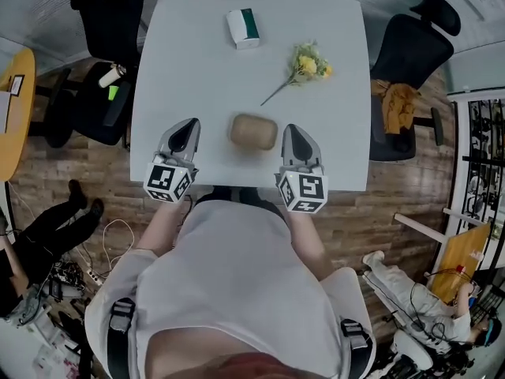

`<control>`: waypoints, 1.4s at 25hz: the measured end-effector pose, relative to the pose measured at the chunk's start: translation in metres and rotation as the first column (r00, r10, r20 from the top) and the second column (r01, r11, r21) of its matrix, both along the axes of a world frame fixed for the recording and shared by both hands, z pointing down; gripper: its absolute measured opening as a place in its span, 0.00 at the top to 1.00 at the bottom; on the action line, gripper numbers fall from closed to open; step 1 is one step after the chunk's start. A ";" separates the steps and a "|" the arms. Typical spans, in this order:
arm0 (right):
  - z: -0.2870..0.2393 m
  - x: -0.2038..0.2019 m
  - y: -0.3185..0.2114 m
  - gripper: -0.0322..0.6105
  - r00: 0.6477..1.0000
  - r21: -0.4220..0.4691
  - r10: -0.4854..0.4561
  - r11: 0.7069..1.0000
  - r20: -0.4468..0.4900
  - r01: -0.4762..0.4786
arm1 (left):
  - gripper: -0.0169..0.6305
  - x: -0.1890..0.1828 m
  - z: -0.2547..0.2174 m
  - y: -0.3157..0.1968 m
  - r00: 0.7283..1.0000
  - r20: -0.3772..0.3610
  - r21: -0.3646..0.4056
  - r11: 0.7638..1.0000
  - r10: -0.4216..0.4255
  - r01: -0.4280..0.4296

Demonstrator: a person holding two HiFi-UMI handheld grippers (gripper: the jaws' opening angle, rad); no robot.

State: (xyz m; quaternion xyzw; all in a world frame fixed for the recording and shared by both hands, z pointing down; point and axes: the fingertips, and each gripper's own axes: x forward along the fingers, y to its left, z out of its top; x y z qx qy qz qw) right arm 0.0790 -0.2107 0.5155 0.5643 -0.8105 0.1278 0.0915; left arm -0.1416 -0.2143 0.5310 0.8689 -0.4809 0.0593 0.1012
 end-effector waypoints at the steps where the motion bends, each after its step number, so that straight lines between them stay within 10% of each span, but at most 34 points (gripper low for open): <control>1: 0.004 0.000 0.002 0.94 1.000 -0.009 0.005 1.000 0.001 -0.005 | 0.96 0.001 0.004 0.002 1.000 0.002 -0.008 1.000 0.005 -0.005; 35: 0.079 0.008 0.017 0.93 0.995 -0.192 0.098 0.976 -0.012 -0.098 | 0.96 0.020 0.049 0.010 0.995 0.034 -0.117 0.989 0.094 -0.090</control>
